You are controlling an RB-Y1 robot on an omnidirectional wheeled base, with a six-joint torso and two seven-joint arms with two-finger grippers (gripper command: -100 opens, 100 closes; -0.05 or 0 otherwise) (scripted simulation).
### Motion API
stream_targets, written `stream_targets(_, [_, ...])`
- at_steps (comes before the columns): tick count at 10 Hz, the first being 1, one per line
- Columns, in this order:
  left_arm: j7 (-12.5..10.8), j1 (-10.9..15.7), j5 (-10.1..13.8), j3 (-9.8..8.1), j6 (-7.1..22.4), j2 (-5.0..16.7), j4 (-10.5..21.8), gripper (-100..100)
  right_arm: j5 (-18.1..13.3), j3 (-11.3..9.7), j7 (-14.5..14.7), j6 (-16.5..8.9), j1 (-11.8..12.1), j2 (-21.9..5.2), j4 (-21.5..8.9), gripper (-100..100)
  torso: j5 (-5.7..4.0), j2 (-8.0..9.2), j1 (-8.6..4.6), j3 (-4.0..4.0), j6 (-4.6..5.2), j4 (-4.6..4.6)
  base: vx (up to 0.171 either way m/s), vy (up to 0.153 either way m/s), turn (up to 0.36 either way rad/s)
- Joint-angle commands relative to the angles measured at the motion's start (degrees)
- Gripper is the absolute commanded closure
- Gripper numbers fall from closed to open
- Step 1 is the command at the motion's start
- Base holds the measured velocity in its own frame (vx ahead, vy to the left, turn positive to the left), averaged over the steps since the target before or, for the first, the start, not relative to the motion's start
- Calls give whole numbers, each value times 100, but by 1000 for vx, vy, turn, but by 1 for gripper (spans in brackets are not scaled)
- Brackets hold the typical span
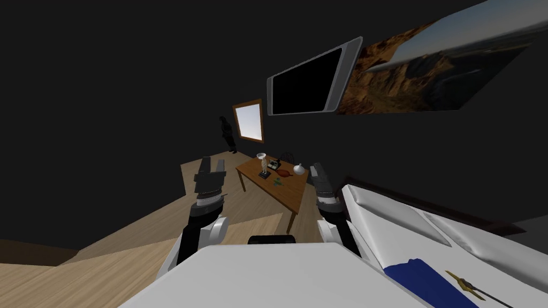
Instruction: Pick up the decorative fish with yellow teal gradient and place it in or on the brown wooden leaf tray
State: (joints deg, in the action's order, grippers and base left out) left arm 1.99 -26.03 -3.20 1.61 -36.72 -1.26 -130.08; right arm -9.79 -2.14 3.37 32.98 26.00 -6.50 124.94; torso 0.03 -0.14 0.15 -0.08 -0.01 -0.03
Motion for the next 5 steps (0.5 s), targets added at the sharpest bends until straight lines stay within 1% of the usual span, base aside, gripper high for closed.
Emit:
stream_targets(1, [0, 0, 0, 0, 0, 0, 0, 0, -175, 21, 208, 24, -117, -159, -265, -100, 0, 0, 0, 0, 0, 0, 33, 42, 81])
stream_targets(4, [0, 0, 0, 0, 0, 0, 0, 0, -559, 34, 644, 156, -254, -420, -802, -100, 0, -4, 1, -2, 0, -1, 44, 44, 101])
stream_targets(5, [0, 0, 0, 0, 0, 0, 0, 0, -559, 34, 644, 156, -254, -420, -811, -100, 1, -6, 3, -3, 0, -1, 31, 30, 23])
